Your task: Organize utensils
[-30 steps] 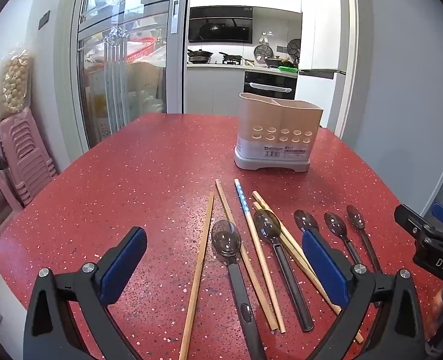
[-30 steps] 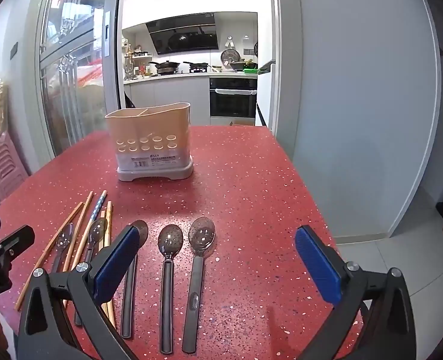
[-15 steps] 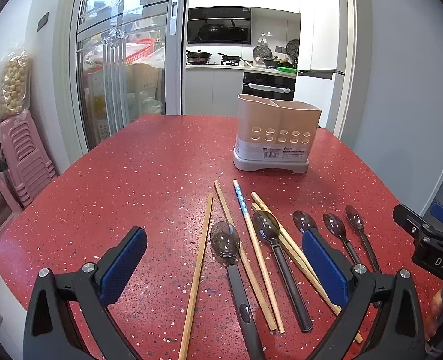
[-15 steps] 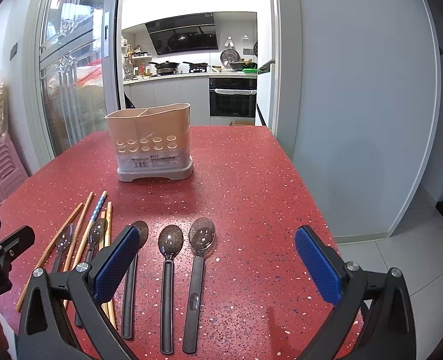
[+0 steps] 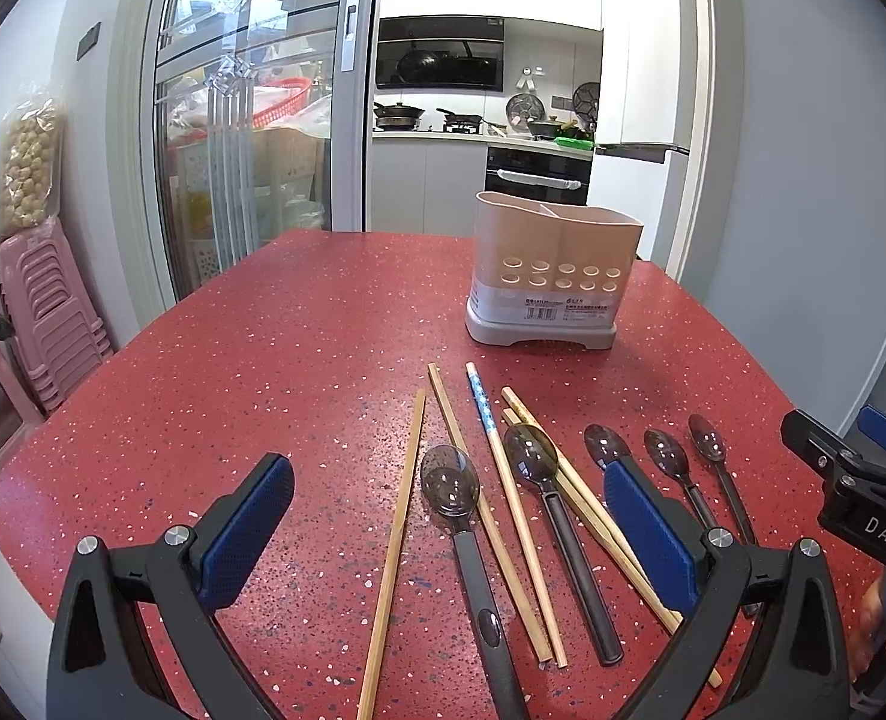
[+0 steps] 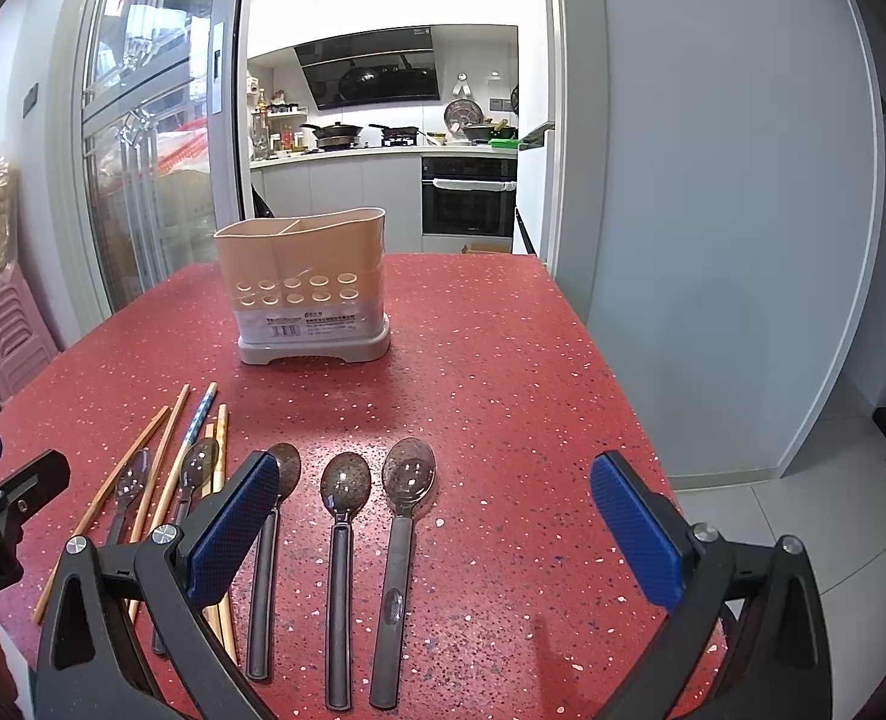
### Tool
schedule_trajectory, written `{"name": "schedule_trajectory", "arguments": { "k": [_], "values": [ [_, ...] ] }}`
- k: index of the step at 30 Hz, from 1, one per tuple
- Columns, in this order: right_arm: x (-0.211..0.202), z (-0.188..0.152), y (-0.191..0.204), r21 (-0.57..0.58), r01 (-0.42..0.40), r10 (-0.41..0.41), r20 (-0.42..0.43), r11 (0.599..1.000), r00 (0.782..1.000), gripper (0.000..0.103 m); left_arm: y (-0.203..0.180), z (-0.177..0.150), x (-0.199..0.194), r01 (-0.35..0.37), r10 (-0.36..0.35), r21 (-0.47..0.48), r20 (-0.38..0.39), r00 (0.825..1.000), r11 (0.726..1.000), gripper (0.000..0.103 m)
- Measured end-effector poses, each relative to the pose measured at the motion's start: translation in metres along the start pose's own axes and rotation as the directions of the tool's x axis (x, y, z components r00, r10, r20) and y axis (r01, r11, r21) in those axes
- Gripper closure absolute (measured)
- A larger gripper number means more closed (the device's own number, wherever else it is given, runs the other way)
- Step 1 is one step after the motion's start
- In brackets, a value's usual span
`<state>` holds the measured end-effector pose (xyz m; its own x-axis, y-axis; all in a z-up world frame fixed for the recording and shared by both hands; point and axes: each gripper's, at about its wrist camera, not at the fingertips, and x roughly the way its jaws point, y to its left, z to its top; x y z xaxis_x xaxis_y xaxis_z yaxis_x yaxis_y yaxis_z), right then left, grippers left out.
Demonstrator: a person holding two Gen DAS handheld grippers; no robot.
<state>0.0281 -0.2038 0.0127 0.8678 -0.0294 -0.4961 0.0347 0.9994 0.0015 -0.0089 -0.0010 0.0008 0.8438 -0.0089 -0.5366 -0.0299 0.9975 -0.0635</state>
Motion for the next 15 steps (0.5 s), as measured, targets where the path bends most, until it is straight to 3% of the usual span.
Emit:
{"name": "schedule_trajectory", "arguments": {
  "k": [15],
  "values": [
    [0.001, 0.0002, 0.0021, -0.004, 0.001, -0.001, -0.002, 1.0, 1.0, 0.0, 0.0027, 0.0003, -0.0011, 0.003, -0.003, 0.0, -0.003, 1.0, 1.0, 0.0]
  ]
}}
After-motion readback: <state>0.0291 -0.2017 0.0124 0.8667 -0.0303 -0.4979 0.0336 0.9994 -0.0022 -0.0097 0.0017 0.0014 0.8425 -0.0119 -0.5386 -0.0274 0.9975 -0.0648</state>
